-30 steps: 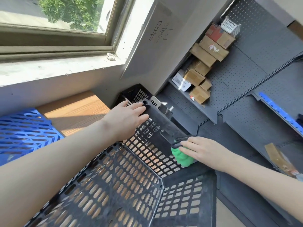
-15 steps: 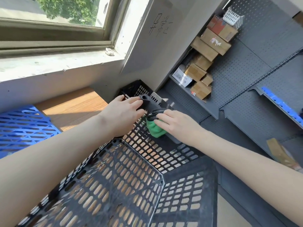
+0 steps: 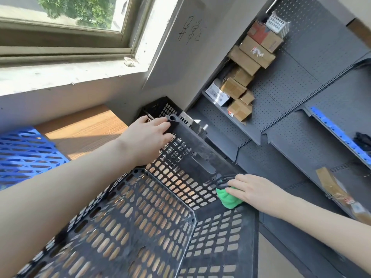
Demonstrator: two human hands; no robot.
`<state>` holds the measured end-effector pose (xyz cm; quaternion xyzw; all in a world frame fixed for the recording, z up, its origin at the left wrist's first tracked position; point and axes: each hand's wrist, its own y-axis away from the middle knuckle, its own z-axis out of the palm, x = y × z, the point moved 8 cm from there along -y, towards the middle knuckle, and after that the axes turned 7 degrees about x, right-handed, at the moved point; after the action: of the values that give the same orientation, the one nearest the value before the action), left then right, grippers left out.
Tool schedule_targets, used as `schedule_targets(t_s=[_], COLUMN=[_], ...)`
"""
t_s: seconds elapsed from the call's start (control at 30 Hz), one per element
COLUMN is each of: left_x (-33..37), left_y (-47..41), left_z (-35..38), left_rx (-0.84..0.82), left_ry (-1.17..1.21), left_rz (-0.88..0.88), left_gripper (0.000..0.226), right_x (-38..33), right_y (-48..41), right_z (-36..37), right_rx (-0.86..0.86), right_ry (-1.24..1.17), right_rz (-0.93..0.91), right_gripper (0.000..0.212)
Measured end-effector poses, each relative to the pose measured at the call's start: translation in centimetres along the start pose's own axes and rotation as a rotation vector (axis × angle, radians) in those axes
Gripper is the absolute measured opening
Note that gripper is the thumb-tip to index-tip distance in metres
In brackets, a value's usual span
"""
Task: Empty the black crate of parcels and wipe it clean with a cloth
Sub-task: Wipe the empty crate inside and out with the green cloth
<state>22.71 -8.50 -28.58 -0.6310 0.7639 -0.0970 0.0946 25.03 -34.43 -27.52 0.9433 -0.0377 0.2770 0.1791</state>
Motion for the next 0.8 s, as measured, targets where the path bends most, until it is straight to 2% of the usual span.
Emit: schedule_targets(t_s=[0.1, 0.23, 0.37, 0.43, 0.57, 0.8], left_x=[0.1, 0.0, -0.1, -0.2, -0.3, -0.2], left_y=[0.0, -0.1, -0.2, -0.4, -0.5, -0.6], left_z=[0.0, 0.2, 0.3, 0.5, 0.4, 0.5], left_rx=[0.012, 0.021, 0.050, 0.056, 0.086, 0.084], left_ry=[-0.010, -0.021, -0.032, -0.039, -0.037, -0.062], left_rz=[0.006, 0.005, 0.014, 0.017, 0.025, 0.036], left_gripper=[0.053, 0.050, 0.051, 0.051, 0.050, 0.050], right_x=[-1.7, -4.1, -7.6, -9.1, -10.9, -11.7], right_y=[-1.6, -4.4, -7.0, -8.3, -9.7, -10.1], right_z=[1.9, 5.2, 10.5, 12.4, 15.0, 15.8], right_rx=[-0.032, -0.118, -0.311, -0.339, -0.395, -0.429], right_ry=[-0.019, -0.024, 0.010, 0.042, 0.076, 0.094], right_rz=[-0.053, -0.141, -0.276, -0.330, -0.385, -0.412], right_gripper=[0.014, 0.020, 0.017, 0.013, 0.021, 0.020])
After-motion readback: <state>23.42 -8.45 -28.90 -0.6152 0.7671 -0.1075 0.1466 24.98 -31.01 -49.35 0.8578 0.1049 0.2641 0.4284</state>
